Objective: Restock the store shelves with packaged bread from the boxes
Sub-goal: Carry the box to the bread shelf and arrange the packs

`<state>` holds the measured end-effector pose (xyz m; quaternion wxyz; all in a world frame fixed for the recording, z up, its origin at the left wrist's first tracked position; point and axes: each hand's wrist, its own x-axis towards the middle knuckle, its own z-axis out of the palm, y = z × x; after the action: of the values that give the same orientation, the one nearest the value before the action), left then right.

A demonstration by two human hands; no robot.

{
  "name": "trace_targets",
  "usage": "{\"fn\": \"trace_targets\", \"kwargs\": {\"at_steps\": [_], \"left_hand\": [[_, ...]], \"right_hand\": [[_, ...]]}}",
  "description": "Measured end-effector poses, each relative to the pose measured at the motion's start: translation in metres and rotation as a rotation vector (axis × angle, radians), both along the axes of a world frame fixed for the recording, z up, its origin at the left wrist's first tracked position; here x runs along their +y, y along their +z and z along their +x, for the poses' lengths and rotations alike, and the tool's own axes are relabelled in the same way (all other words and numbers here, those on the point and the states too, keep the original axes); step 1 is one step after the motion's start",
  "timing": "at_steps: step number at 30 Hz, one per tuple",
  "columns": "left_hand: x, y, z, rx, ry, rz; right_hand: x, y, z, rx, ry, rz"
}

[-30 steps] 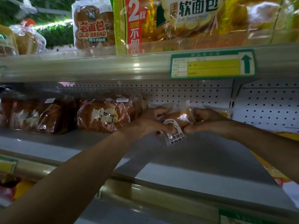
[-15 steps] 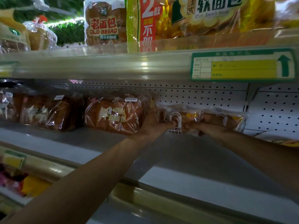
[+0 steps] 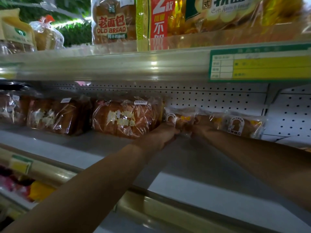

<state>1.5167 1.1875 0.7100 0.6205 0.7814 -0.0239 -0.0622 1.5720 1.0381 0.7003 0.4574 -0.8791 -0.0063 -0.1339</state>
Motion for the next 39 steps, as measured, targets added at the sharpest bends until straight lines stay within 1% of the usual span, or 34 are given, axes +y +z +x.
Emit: {"fn": "trace_targets", "kwargs": {"at_steps": [3, 6, 10, 13, 15, 19, 22, 25, 29, 31, 34, 39], "left_hand": [[-0.001, 0.002, 0.000, 0.006, 0.006, -0.008], [-0.002, 0.002, -0.001, 0.007, 0.005, -0.017], [-0.001, 0.001, -0.003, 0.015, 0.022, -0.058], [0.002, 0.003, -0.008, 0.015, 0.043, -0.125], [0.005, 0.006, -0.015, 0.007, 0.045, -0.194], [0.013, 0.009, -0.041, -0.039, 0.048, -0.411], [0.024, 0.013, -0.066, -0.095, 0.084, -0.574], [0.045, 0.016, -0.095, -0.186, 0.106, -0.722], [0.088, 0.011, -0.137, -0.321, 0.231, -0.804], [0.115, 0.004, -0.156, -0.347, 0.285, -0.799], [0.167, -0.011, -0.177, -0.347, 0.368, -0.736], [0.280, -0.049, -0.199, -0.255, 0.511, -0.667]], "right_hand": [[0.001, 0.003, -0.002, -0.007, -0.002, -0.024], [-0.001, 0.002, -0.004, 0.014, 0.006, 0.015], [-0.006, 0.003, -0.015, 0.034, -0.007, -0.087], [-0.009, 0.010, -0.030, 0.003, -0.007, -0.148], [-0.010, 0.015, -0.042, -0.026, -0.005, -0.102], [-0.002, 0.022, -0.067, -0.131, 0.015, -0.096], [0.015, 0.024, -0.086, -0.166, 0.121, -0.055], [0.043, 0.027, -0.106, -0.226, 0.223, 0.050], [0.097, 0.032, -0.139, -0.255, 0.327, 0.175], [0.127, 0.034, -0.153, -0.236, 0.383, 0.211], [0.181, 0.035, -0.171, -0.208, 0.504, 0.266], [0.290, 0.013, -0.189, -0.164, 0.678, 0.330]]}}
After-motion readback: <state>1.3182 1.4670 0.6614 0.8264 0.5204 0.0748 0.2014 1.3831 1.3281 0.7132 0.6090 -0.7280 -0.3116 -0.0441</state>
